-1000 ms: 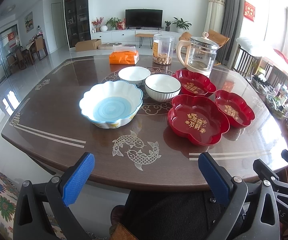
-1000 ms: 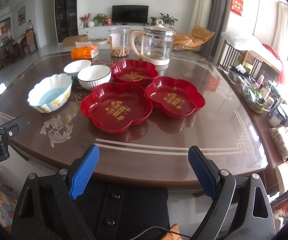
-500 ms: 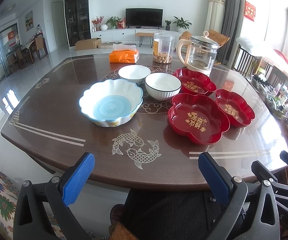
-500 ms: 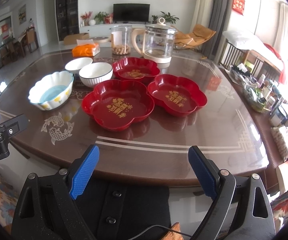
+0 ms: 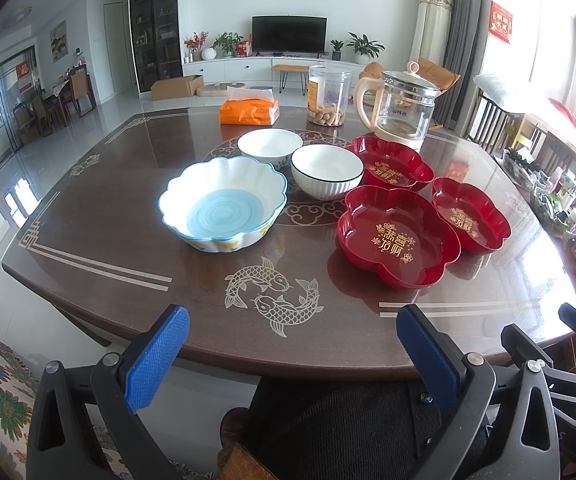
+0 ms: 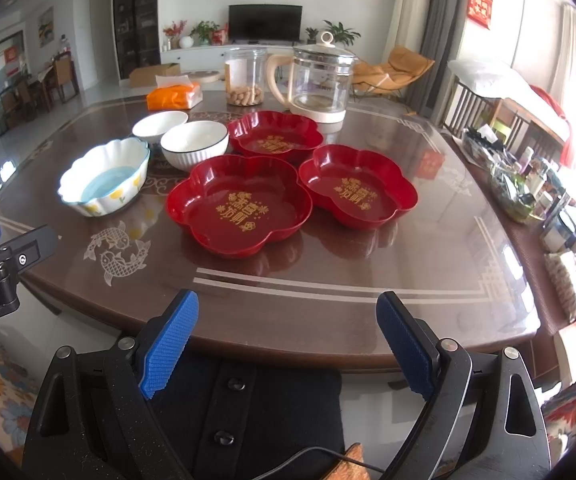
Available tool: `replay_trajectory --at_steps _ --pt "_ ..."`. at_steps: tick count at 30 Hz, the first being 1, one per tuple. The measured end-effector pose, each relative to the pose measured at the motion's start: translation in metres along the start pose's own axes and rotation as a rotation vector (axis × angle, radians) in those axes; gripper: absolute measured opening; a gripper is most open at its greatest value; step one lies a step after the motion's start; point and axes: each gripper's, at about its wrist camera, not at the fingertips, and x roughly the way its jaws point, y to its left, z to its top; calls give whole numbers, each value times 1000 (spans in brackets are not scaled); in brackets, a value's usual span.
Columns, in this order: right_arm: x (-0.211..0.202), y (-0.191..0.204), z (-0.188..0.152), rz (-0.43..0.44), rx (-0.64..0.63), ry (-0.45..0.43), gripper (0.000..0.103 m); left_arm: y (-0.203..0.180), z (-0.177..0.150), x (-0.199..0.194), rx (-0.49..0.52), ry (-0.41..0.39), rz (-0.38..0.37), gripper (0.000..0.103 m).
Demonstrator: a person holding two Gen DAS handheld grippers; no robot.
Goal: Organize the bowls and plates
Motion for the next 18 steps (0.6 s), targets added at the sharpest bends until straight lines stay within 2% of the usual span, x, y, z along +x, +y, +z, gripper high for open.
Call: replay_trajectory --at_steps 18 --pt "0 2 -3 3 2 -2 92 0 -1 1 -3 -1 -1 103"
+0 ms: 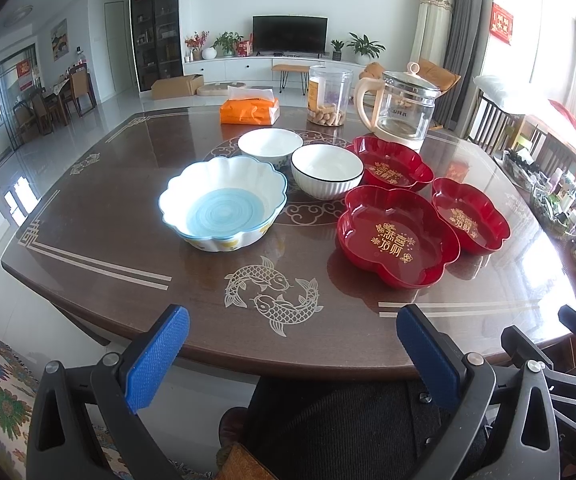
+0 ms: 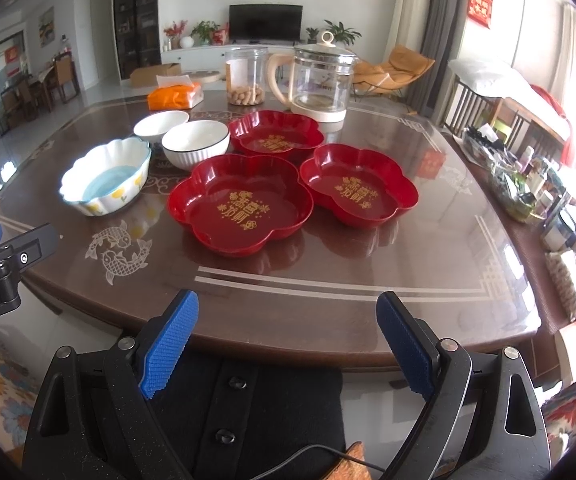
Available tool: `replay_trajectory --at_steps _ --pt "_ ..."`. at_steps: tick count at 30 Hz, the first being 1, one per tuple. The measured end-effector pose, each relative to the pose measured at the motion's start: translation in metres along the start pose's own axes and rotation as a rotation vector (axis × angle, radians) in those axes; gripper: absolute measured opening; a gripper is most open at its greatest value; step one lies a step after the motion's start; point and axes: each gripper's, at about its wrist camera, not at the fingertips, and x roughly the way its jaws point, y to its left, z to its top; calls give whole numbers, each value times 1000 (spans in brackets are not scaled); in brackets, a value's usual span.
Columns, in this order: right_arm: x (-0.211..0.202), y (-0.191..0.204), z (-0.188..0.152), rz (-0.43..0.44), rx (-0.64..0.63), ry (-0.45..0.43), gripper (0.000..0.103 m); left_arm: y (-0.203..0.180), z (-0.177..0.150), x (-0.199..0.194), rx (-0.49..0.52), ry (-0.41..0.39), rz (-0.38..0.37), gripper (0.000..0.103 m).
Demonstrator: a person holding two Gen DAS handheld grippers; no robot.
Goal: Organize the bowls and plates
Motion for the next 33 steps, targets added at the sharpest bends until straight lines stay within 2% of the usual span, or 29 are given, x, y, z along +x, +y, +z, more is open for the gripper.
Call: replay_trajectory --at_steps 33 --pt "2 -1 -3 7 2 14 92 2 -2 3 -8 8 -1 103"
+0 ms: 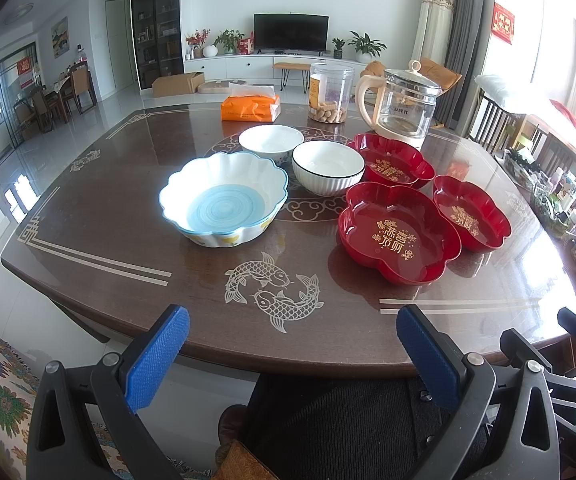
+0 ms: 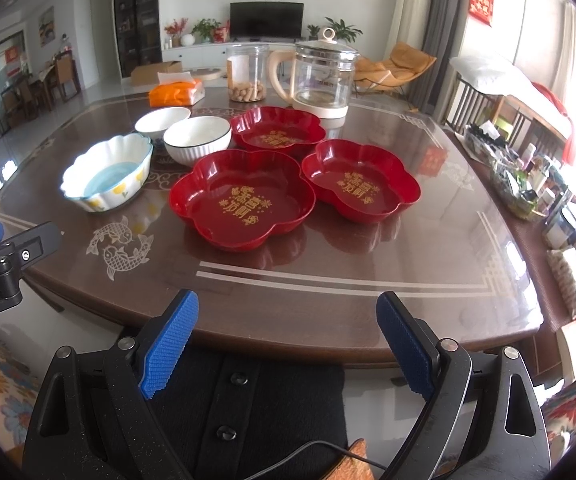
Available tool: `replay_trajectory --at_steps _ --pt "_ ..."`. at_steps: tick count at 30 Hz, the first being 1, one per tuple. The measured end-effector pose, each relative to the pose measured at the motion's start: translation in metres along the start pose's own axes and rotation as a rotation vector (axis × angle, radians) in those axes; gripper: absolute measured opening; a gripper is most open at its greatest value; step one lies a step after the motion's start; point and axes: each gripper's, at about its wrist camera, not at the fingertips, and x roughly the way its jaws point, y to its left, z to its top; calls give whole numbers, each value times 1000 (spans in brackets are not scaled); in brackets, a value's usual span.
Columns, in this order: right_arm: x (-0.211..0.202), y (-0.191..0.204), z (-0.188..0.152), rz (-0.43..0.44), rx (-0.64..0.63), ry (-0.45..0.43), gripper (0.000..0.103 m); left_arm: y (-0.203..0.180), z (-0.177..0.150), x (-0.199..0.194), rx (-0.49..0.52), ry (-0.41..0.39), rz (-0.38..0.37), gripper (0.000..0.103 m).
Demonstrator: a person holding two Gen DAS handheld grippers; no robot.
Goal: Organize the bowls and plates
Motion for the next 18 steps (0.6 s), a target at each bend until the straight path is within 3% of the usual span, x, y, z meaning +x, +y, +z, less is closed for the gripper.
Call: replay_trajectory --at_steps 18 --pt "1 4 -1 9 -15 6 92 2 -1 1 -12 18 -12 103"
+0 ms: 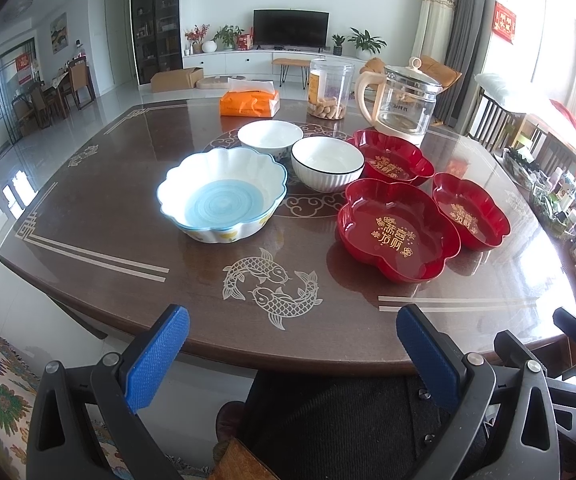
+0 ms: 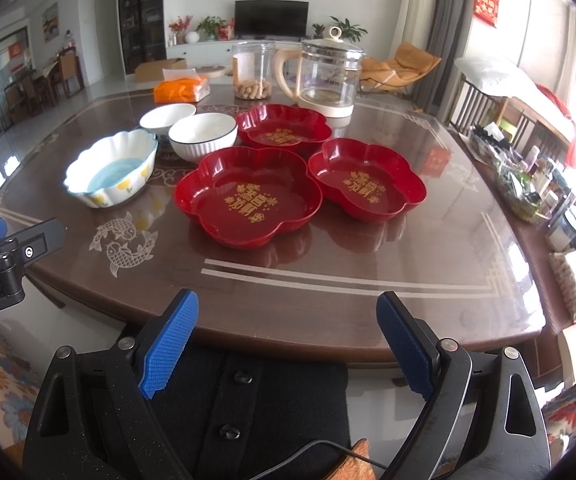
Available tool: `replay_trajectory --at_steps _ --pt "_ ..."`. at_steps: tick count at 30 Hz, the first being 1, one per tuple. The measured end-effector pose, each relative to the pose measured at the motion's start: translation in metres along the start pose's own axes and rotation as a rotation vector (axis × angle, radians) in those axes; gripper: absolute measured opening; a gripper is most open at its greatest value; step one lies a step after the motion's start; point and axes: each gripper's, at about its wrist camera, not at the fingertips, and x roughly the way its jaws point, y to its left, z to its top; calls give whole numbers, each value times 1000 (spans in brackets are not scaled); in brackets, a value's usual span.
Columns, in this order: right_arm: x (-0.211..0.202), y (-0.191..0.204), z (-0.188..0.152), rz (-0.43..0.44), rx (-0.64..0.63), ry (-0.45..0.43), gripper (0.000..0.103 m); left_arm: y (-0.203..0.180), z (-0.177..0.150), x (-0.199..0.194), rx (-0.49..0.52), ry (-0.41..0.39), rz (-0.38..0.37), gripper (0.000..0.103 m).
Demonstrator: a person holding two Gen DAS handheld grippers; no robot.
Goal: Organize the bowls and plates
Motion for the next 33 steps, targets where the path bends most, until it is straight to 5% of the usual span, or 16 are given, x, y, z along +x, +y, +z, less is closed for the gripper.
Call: replay_trajectory --at_steps 33 --pt "-2 7 1 -37 -37 -33 92 1 1 4 22 17 6 103"
